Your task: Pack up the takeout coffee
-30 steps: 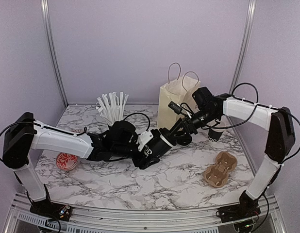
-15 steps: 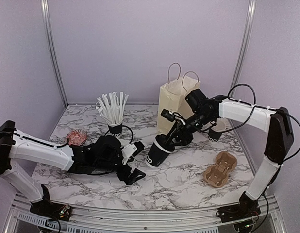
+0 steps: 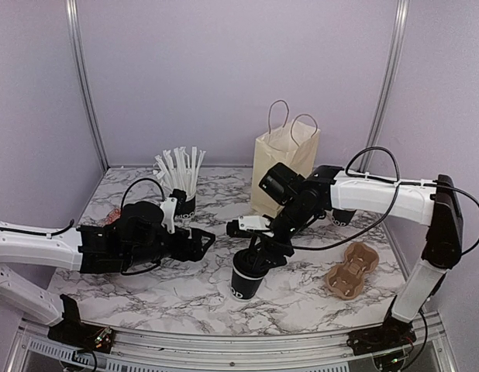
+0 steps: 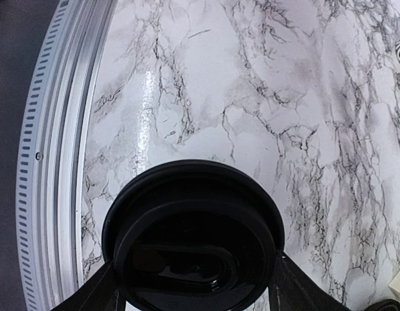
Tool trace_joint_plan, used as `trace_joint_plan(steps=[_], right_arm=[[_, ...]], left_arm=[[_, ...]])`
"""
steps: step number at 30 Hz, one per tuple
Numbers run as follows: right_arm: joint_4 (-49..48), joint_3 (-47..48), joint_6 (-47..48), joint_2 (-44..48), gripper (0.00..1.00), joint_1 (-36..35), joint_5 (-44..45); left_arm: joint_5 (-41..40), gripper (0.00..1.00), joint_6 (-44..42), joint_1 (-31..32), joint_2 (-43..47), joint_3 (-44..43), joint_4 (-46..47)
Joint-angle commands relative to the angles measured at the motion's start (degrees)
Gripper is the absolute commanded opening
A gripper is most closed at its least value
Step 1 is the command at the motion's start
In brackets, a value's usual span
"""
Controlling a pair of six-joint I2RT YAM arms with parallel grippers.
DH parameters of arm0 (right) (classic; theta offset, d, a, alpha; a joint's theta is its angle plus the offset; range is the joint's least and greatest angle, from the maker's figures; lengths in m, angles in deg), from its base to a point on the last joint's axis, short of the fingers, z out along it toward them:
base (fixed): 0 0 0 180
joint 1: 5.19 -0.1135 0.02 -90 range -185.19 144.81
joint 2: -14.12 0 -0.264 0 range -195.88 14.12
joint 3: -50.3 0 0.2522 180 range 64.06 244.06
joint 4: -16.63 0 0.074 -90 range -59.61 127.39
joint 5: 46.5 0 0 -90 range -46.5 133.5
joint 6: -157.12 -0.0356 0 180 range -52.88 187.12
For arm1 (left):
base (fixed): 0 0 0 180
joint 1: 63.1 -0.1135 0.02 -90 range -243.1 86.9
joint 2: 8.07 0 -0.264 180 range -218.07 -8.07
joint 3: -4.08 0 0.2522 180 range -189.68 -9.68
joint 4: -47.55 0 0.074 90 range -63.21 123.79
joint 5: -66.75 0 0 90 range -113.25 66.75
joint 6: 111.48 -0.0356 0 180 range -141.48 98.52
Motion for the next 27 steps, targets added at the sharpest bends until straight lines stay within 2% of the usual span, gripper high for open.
trace_joint_plan(steps=[1, 3, 9, 17, 27], right_arm=[[3.05, 1.67, 2.49, -0.19, 0.68, -2.24, 4.34], [3.22, 1.75, 2.39, -0.37, 0.68, -2.95, 4.68], [3.47, 1.53, 2.05, -0.64, 0.71, -4.72, 6.07], [3.83, 1.48, 1.68, -0.95, 0.72, -6.3, 7.17], [3.92, 2.01, 1.51, -1.83, 0.72, -7.33, 7.32]], left_arm=[[6.76, 0.82, 13.24, -1.13, -2.12, 0.73, 1.4], [10.67, 0.75, 17.54, -1.22, -3.54, 1.12, 2.29], [17.99, 0.65, 24.58, -1.23, -6.15, 2.52, 5.84], [25.04, 0.52, 28.3, -0.99, -8.37, 3.39, 11.77], [28.18, 0.39, 29.57, -0.19, -11.03, 2.17, 12.82]])
